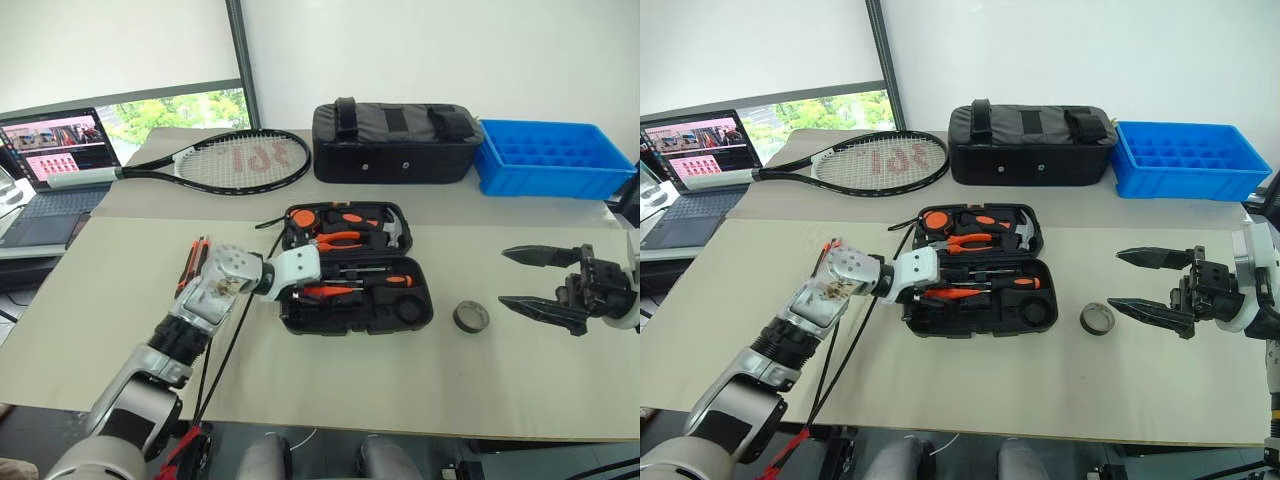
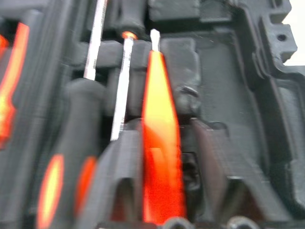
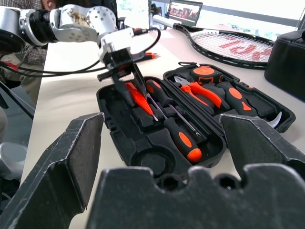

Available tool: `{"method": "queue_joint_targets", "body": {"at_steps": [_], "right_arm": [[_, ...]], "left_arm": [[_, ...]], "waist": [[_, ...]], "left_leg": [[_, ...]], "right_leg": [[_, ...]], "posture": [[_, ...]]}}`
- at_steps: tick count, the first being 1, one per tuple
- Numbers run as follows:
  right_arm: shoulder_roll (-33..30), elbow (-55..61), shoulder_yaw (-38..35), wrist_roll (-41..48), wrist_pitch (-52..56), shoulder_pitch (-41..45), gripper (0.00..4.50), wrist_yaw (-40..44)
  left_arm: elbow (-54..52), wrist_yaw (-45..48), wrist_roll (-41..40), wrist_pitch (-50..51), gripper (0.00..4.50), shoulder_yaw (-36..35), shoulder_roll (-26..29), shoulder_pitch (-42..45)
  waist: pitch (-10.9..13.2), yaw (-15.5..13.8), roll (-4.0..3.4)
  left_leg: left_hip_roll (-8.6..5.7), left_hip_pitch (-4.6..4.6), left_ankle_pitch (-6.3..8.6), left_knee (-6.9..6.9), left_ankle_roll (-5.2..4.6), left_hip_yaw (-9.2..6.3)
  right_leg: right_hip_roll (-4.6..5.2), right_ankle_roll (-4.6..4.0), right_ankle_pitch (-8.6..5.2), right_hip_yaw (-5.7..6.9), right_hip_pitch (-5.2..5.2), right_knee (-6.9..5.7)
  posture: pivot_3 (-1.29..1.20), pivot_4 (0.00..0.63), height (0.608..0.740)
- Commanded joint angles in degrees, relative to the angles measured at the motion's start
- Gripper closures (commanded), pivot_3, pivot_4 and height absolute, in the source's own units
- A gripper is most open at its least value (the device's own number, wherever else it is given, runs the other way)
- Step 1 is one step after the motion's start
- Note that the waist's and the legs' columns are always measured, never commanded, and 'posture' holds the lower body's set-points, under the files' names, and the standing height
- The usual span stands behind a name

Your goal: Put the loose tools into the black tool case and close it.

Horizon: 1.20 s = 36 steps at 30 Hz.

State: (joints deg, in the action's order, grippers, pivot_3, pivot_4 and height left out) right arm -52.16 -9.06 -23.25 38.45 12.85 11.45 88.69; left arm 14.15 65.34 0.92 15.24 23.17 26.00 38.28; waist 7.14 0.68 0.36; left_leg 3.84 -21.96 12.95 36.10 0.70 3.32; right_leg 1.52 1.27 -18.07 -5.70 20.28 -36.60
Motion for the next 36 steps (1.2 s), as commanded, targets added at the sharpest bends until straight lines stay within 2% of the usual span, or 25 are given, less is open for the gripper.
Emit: {"method": "queue_joint_targets", "body": {"at_steps": [1,2,10,13,21,27,32,36], "right_arm": [[-0.89,1.44,-1.80,1.06,-0.94,0.09,0.00,1.06],[-0.91,1.38,-1.81,1.04,-0.99,0.07,0.00,1.03],[-0.73,1.23,-1.73,0.90,-1.40,-0.09,0.00,0.93],[-0.56,1.03,-1.53,0.77,-1.66,0.04,0.00,0.89],[-0.14,0.88,-1.38,0.67,-2.21,0.09,0.00,0.63],[-0.09,0.97,-1.38,0.73,-2.38,-0.15,0.00,0.57],[-0.27,1.18,-1.61,0.74,-2.33,-0.47,0.00,0.44],[-0.35,1.28,-1.77,0.60,-2.45,-0.66,0.00,0.18]], "left_arm": [[-0.76,-1.82,-0.79,-0.58,1.01,-2.49,-0.72,1.88],[-1.69,-1.51,-2.17,-0.04,0.61,-3.74,-0.77,2.39],[-8.54,1.42,-13.41,4.50,0.61,-12.38,-0.54,3.61],[-8.32,-1.42,-15.36,5.70,1.30,-15.13,-1.70,3.29],[-3.27,-8.93,-9.77,0.87,4.39,-12.02,-3.81,-1.77],[-0.60,-12.21,-7.01,-0.50,4.46,-9.35,-6.98,-4.09],[1.37,-11.83,-4.93,-2.23,4.46,-6.79,-7.06,-5.00],[3.92,-11.99,-0.21,-5.44,4.46,-2.93,-5.49,-6.36]], "waist": [[0.00,-0.01,0.00],[0.00,-0.01,0.00],[-0.01,0.11,-0.03],[-0.01,0.11,-0.03],[-0.01,0.09,-0.03],[-0.01,-0.21,-0.02],[-0.01,-0.10,-0.03],[-0.05,0.00,-0.09]], "left_leg": [[-0.01,0.00,0.00,0.00,0.00,-0.01],[-0.01,0.00,0.00,0.01,0.00,-0.01],[0.00,0.00,-0.01,0.08,-0.01,-0.05],[0.01,0.00,-0.01,0.07,-0.01,-0.07],[0.00,0.03,-0.01,0.11,-0.01,-0.08],[-0.03,-0.03,-0.01,0.13,-0.01,-0.11],[-0.03,-0.02,-0.01,0.12,-0.01,-0.12],[-0.03,0.03,-0.01,0.12,-0.01,-0.12]], "right_leg": [[0.00,0.00,0.00,0.00,0.00,0.00],[0.00,0.00,0.00,0.00,0.00,-0.01],[-0.02,0.01,0.00,0.01,-0.01,-0.09],[-0.05,0.01,0.00,0.01,-0.01,-0.09],[-0.05,0.02,0.00,0.00,-0.04,-0.10],[-0.04,0.03,0.01,-0.01,-0.04,-0.08],[-0.05,0.03,0.01,-0.01,-0.04,-0.09],[-0.06,0.03,0.01,-0.02,-0.09,-0.10]], "posture": [[0.00,0.150,0.708],[0.00,0.150,0.708],[0.00,0.150,0.708],[0.00,0.150,0.708],[0.00,0.150,0.708],[0.00,0.150,0.708],[0.00,0.150,0.708],[0.00,0.150,0.708]]}}
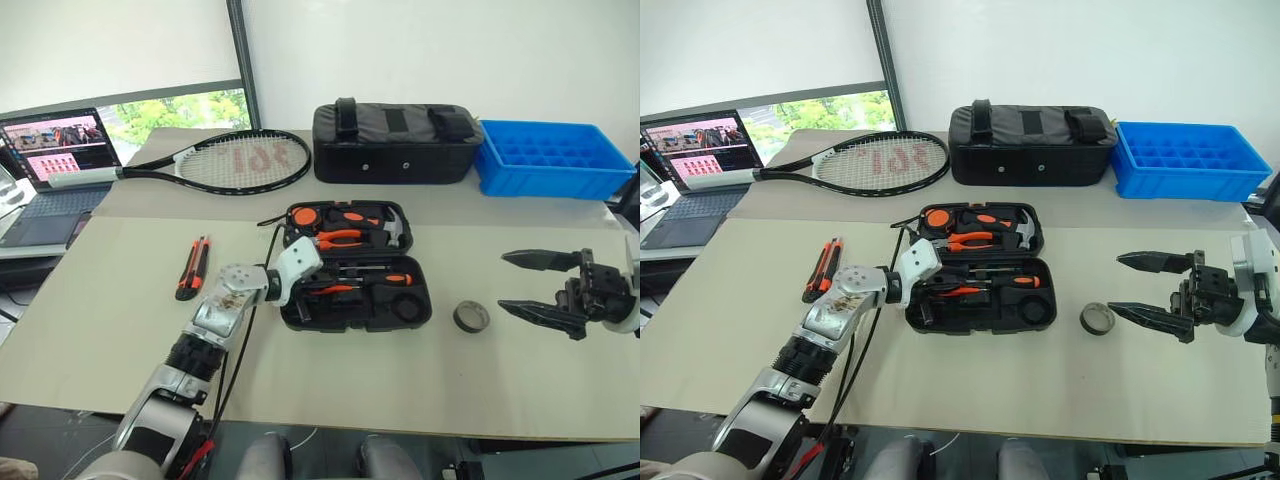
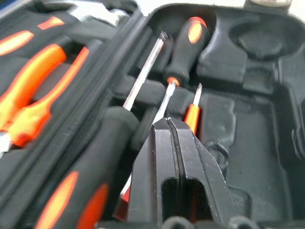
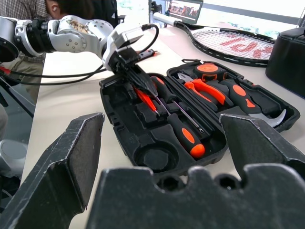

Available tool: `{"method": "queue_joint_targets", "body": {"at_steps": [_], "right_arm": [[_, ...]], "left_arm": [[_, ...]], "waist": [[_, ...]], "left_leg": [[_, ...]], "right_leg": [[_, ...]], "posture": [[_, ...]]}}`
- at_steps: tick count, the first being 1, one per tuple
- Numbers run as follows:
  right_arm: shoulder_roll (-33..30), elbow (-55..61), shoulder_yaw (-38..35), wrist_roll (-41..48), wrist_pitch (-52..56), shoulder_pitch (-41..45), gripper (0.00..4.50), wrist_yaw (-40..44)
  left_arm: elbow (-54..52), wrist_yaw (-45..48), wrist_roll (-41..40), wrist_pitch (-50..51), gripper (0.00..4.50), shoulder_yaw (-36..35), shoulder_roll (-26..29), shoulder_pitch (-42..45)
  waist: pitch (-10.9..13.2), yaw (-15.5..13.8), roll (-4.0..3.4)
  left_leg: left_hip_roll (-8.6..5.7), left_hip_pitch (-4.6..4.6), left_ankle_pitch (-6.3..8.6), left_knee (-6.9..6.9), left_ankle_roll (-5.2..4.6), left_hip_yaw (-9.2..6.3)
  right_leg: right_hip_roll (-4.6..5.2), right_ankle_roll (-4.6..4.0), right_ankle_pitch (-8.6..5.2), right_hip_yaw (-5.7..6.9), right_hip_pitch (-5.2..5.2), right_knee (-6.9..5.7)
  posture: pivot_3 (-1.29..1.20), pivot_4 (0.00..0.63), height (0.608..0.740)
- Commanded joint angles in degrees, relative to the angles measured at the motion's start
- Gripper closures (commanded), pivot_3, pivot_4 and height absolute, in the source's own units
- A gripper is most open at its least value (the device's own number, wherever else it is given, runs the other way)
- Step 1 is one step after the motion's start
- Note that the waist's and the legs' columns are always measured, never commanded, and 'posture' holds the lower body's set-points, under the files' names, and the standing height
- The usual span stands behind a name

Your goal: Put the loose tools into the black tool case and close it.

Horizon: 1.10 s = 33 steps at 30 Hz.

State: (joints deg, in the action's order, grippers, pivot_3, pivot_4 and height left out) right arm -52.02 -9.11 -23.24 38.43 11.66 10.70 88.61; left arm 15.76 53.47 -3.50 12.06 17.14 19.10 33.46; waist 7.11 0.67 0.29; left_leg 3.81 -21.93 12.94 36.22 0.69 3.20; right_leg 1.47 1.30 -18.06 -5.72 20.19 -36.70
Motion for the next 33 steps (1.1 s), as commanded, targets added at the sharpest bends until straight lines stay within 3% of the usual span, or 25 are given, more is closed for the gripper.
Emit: {"method": "queue_joint_targets", "body": {"at_steps": [1,10,15,22,25,33], "right_arm": [[-0.51,1.33,-1.80,0.60,-1.28,0.08,0.00,0.24],[-0.50,1.00,-1.10,0.34,-1.34,0.99,0.00,0.19],[-0.45,0.55,-0.27,0.57,-0.80,2.59,0.00,0.47],[1.02,0.96,1.78,1.74,1.21,5.93,0.00,0.50],[1.79,0.90,3.19,1.67,1.48,7.23,0.00,0.72],[2.98,-2.19,7.11,0.78,1.08,11.91,0.00,2.65]], "left_arm": [[3.12,-0.33,5.31,-3.01,4.46,3.86,1.77,-1.74],[3.92,-2.40,5.67,-5.18,4.46,2.28,2.08,-1.93],[-3.81,-4.43,-1.14,-3.47,4.46,-4.78,0.84,-3.16],[-16.23,-15.64,-8.95,6.19,4.46,-19.00,0.59,-7.39],[-18.06,-22.45,-10.03,10.20,3.78,-25.79,1.19,-9.22],[-19.27,-37.42,-4.79,16.14,0.71,-33.59,3.85,-15.23]], "waist": [[-0.05,0.01,-0.06],[-0.15,0.23,-0.19],[-0.15,0.50,-0.19],[-0.12,0.10,-0.17],[-0.11,0.18,-0.16],[-0.09,0.03,-0.10]], "left_leg": [[-0.01,0.02,0.00,0.00,0.00,0.00],[-0.01,0.21,0.00,0.01,0.00,0.01],[0.00,0.20,-0.01,0.01,-0.01,0.00],[0.01,-0.01,-0.02,0.02,-0.01,-0.03],[0.02,-0.01,-0.01,0.01,-0.01,-0.03],[0.01,0.04,-0.02,0.00,0.00,-0.04]], "right_leg": [[0.00,0.00,0.00,0.00,-0.02,0.00],[-0.01,0.00,0.00,-0.07,-0.16,-0.10],[-0.04,0.00,0.00,-0.09,-0.10,-0.13],[-0.01,0.02,0.01,-0.05,0.02,-0.07],[0.00,0.02,0.01,-0.05,0.02,-0.04],[0.03,0.02,0.02,-0.03,0.01,-0.05]], "posture": [[0.00,0.150,0.708],[0.00,0.150,0.708],[0.00,0.150,0.708],[0.00,0.150,0.708],[0.00,0.150,0.708],[0.00,0.150,0.708]]}}
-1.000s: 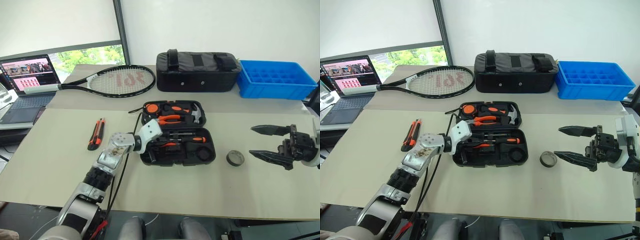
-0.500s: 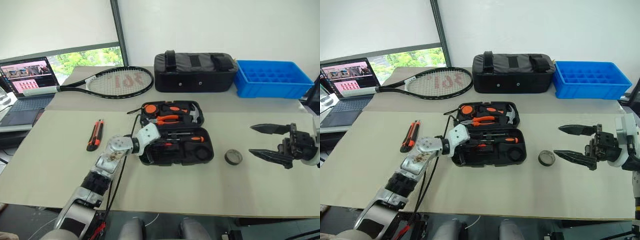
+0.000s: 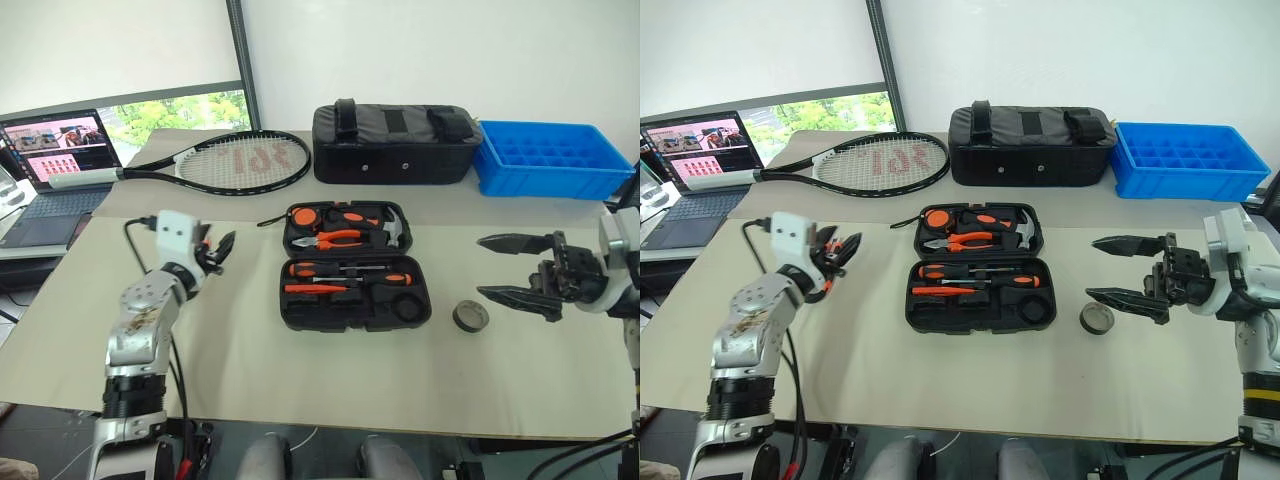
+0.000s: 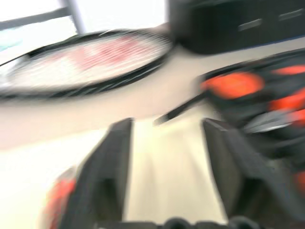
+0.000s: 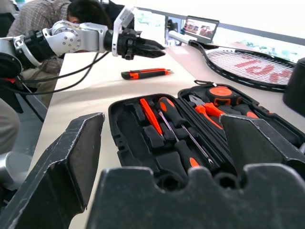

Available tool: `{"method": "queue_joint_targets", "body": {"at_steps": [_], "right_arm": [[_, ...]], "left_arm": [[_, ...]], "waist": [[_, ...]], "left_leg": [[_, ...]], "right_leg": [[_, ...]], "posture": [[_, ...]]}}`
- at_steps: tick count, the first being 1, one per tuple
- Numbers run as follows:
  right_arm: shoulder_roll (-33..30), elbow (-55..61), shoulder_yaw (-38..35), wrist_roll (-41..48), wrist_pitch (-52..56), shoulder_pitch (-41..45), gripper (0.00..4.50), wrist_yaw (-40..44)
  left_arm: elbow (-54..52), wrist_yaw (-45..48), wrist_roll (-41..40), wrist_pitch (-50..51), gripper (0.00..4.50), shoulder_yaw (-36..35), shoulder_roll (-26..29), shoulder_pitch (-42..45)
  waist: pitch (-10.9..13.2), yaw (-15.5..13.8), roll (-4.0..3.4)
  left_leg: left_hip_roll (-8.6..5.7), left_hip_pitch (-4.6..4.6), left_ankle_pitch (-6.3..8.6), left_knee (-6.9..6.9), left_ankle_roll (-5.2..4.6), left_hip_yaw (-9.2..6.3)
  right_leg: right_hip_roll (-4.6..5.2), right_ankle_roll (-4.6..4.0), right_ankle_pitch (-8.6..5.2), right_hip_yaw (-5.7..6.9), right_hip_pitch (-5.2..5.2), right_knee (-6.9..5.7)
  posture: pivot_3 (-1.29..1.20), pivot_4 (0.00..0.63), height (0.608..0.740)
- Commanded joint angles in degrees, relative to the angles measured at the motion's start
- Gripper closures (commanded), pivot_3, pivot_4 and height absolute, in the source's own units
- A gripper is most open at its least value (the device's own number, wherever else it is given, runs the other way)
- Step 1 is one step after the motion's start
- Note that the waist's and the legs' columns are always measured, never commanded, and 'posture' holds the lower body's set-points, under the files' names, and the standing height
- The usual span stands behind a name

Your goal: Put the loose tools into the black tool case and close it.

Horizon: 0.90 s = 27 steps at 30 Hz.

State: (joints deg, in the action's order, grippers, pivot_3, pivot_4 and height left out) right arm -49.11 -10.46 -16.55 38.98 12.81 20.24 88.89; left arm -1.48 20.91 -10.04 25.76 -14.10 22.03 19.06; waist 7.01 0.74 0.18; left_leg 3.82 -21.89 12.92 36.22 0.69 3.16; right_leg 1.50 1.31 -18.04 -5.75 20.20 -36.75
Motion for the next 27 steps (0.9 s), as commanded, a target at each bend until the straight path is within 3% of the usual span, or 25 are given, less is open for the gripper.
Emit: {"method": "queue_joint_targets", "body": {"at_steps": [1,2,15,18,23,24,27], "right_arm": [[0.14,-1.32,0.93,0.13,-0.23,3.00,0.00,2.71],[0.19,-1.71,1.27,0.08,-0.35,3.50,0.00,2.91],[-0.33,-2.65,2.77,0.80,-0.60,5.04,0.00,3.61],[-0.48,-2.55,2.64,1.00,-0.63,4.79,0.00,3.61],[-0.52,-2.49,2.41,1.15,-0.63,4.60,0.00,3.61],[-0.54,-2.43,2.37,1.18,-0.67,4.50,0.00,3.61],[-0.43,-2.02,2.25,1.30,-0.62,3.98,0.00,3.61]], "left_arm": [[-2.00,-5.80,2.28,3.91,0.33,-2.17,1.12,-1.22],[-1.88,-6.32,2.52,4.93,0.05,-1.86,1.24,-1.38],[3.83,-9.42,1.38,15.57,0.05,-0.41,0.55,-0.52],[4.52,-10.23,0.22,16.89,0.72,-1.63,-0.31,0.00],[4.63,-10.44,-0.75,17.21,2.50,-2.21,-0.70,0.17],[4.59,-10.50,-0.69,17.11,2.70,-2.06,-0.61,0.12],[4.67,-9.94,-0.03,9.41,2.70,-1.84,-0.26,1.43]], "waist": [[0.00,-0.10,0.01],[-0.01,-0.14,0.00],[0.00,-0.13,0.02],[-0.01,-0.09,0.01],[0.00,0.09,0.02],[0.00,0.11,0.02],[0.01,0.11,0.03]], "left_leg": [[0.00,0.01,0.00,0.00,0.00,0.00],[0.00,0.00,0.00,0.00,0.00,0.00],[-0.01,0.04,-0.02,-0.15,0.03,0.00],[-0.02,0.06,-0.03,-0.15,0.06,0.00],[-0.02,0.12,-0.06,-0.17,0.11,0.00],[-0.02,0.13,-0.08,-0.20,0.15,0.00],[-0.02,0.15,-0.14,-0.24,0.24,0.00]], "right_leg": [[0.00,0.00,0.00,0.01,-0.01,0.00],[0.01,0.00,0.00,0.02,-0.01,0.01],[0.01,-0.01,0.00,0.05,0.03,0.02],[0.03,-0.01,0.00,0.05,0.01,0.02],[0.01,-0.01,0.00,0.04,0.00,-0.01],[0.01,-0.01,0.00,0.04,0.00,-0.01],[0.02,-0.02,0.01,0.03,0.00,-0.01]], "posture": [[0.00,0.150,0.708],[0.00,0.150,0.708],[0.00,0.150,0.708],[0.00,0.150,0.708],[0.00,0.150,0.708],[0.00,0.150,0.708],[0.00,0.150,0.708]]}}
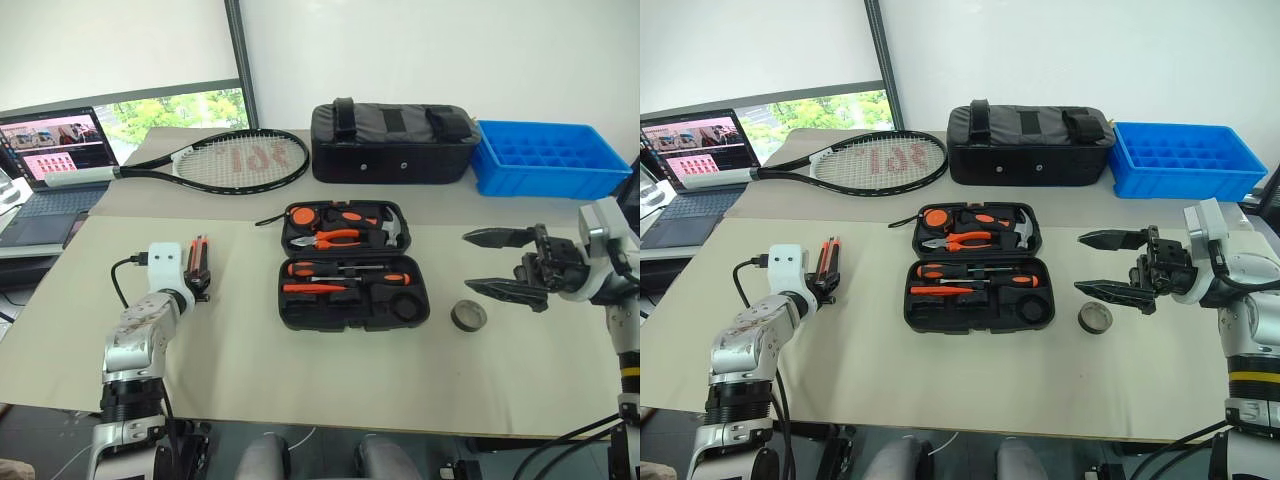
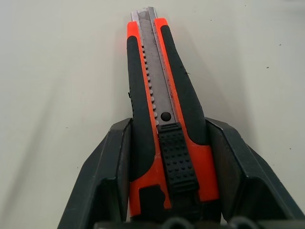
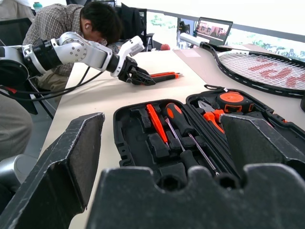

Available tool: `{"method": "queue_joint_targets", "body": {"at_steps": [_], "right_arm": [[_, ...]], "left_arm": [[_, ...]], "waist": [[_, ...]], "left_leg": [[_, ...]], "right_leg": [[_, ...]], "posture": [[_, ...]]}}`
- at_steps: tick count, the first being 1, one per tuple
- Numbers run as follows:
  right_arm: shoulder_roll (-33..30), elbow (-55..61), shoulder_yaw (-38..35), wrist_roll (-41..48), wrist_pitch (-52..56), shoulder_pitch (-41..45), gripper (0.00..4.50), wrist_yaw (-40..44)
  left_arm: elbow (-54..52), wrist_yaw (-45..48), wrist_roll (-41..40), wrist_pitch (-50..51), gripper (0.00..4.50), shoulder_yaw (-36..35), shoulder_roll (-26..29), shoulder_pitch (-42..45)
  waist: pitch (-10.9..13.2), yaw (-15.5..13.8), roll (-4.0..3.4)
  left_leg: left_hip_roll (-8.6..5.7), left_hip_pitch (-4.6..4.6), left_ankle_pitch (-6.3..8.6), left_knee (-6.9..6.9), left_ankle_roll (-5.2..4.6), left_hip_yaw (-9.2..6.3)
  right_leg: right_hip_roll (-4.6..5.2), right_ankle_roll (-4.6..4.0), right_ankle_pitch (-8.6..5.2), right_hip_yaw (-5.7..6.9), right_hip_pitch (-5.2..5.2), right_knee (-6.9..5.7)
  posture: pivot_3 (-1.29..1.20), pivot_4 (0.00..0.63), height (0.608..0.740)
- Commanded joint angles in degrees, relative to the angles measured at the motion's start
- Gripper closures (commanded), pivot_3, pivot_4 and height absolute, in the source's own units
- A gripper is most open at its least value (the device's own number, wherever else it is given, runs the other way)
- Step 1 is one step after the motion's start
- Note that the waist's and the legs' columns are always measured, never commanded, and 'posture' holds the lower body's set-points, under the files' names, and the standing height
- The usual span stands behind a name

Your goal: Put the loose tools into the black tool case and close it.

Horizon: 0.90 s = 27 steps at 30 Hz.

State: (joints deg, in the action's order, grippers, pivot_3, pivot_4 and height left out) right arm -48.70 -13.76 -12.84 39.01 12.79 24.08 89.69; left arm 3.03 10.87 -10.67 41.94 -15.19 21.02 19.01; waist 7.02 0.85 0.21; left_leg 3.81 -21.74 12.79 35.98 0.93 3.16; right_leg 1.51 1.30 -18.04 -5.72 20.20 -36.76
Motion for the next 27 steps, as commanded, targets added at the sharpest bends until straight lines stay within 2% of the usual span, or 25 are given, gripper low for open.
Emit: {"method": "queue_joint_targets", "body": {"at_steps": [1,4,7,12,17,23,27], "right_arm": [[-0.87,1.15,-1.41,1.23,-0.73,0.07,0.00,2.80],[-1.18,0.44,-1.24,1.10,-1.34,-0.02,0.00,2.81],[-2.09,-0.58,-0.66,0.78,-2.64,-0.34,0.00,2.81],[-2.75,-1.30,-0.25,1.05,-3.98,-1.02,0.00,2.81],[-3.09,-1.10,-0.97,1.09,-4.89,-2.69,0.00,2.81],[-3.15,0.92,-3.02,1.17,-4.62,-5.08,0.00,2.75],[-3.63,3.06,-4.83,1.53,-3.95,-7.22,0.00,1.94]], "left_arm": [[-0.61,2.39,0.06,-11.24,2.70,-0.42,1.15,2.44],[-2.31,9.34,-0.40,-19.42,2.70,2.47,3.04,3.82],[-5.95,24.13,-1.56,-26.23,2.70,10.22,6.73,3.78],[-7.49,41.31,0.89,-33.14,2.70,22.49,12.91,3.58],[-7.00,50.37,1.73,-34.30,2.70,30.94,12.70,7.39],[-0.23,53.29,6.99,-36.68,2.70,37.36,9.48,14.22],[2.34,54.92,8.67,-37.63,2.70,39.19,8.92,16.12]], "waist": [[0.02,-0.03,0.04],[0.10,-0.17,0.17],[0.09,-0.55,0.15],[0.04,-0.66,0.04],[0.07,-0.19,0.07],[0.09,-0.12,0.11],[0.10,0.02,0.11]], "left_leg": [[0.00,0.00,-0.01,-0.01,0.01,0.00],[0.01,-0.09,-0.07,-0.03,0.12,0.00],[-0.02,-0.16,-0.16,-0.09,0.28,0.00],[-0.05,-0.16,-0.16,-0.19,0.28,0.04],[0.01,-0.18,-0.16,-0.16,0.27,0.02],[-0.01,-0.20,-0.18,-0.06,0.25,0.00],[-0.01,-0.24,-0.16,-0.09,0.22,-0.03]], "right_leg": [[0.00,0.00,0.00,0.00,0.01,0.00],[0.01,-0.01,0.01,0.03,0.06,0.02],[0.03,-0.01,0.01,0.04,0.06,0.12],[0.04,-0.01,0.00,0.03,0.04,0.24],[-0.03,-0.02,0.00,0.01,0.05,0.21],[-0.04,-0.01,0.00,-0.02,0.03,0.16],[-0.08,-0.01,0.00,-0.05,0.05,0.18]], "posture": [[0.00,0.150,0.708],[0.00,0.150,0.708],[0.00,0.150,0.708],[0.00,0.150,0.708],[0.00,0.150,0.708],[0.00,0.150,0.708],[0.00,0.150,0.708]]}}
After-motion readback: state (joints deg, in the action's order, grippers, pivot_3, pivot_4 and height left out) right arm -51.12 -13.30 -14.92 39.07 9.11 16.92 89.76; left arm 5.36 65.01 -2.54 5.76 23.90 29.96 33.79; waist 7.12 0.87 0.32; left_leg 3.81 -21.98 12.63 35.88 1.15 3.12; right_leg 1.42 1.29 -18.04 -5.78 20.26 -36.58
